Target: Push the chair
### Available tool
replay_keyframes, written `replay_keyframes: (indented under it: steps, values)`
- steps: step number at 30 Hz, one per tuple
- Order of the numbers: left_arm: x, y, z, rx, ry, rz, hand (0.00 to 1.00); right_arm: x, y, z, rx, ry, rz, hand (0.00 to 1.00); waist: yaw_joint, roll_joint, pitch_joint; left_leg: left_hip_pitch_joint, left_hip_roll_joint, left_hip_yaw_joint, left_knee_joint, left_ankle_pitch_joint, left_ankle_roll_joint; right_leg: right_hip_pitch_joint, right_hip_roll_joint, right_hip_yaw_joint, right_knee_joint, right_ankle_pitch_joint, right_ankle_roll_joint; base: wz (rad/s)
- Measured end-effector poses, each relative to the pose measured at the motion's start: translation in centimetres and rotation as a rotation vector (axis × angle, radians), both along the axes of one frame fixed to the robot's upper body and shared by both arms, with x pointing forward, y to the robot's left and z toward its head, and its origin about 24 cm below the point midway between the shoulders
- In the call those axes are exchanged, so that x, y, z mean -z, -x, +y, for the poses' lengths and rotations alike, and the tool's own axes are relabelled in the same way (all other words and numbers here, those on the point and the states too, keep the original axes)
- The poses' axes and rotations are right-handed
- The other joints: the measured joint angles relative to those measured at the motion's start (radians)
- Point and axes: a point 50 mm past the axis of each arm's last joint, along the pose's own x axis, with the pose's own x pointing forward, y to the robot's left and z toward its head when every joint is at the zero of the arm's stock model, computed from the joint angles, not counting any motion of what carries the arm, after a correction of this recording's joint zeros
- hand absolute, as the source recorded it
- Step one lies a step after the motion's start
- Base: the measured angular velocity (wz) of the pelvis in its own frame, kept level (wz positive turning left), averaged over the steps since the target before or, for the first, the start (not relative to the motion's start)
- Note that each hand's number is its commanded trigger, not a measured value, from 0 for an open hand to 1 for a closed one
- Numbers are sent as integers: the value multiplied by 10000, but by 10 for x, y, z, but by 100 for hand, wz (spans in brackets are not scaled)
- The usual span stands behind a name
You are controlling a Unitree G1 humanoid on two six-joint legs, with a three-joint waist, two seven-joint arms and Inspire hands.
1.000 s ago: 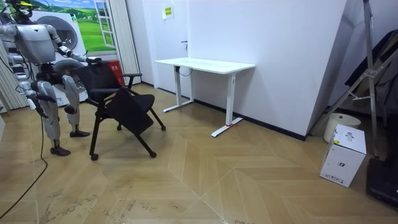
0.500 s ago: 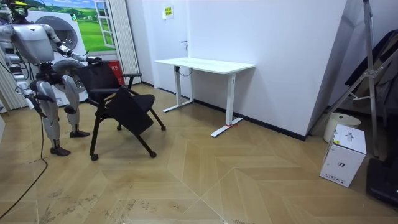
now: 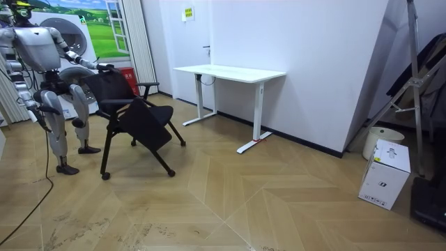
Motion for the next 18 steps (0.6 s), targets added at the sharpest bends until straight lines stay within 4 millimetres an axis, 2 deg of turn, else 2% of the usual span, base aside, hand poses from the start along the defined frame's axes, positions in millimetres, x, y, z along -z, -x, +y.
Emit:
replay_keyframes:
  steps: [18]
  values:
    - [0, 1, 2, 348, -592, -105, 100, 0, 0, -1, -9, 23, -3, 0, -1, -47, 44, -3, -1, 12, -6, 0, 0, -14, 0, 24, -11, 0, 0, 0]
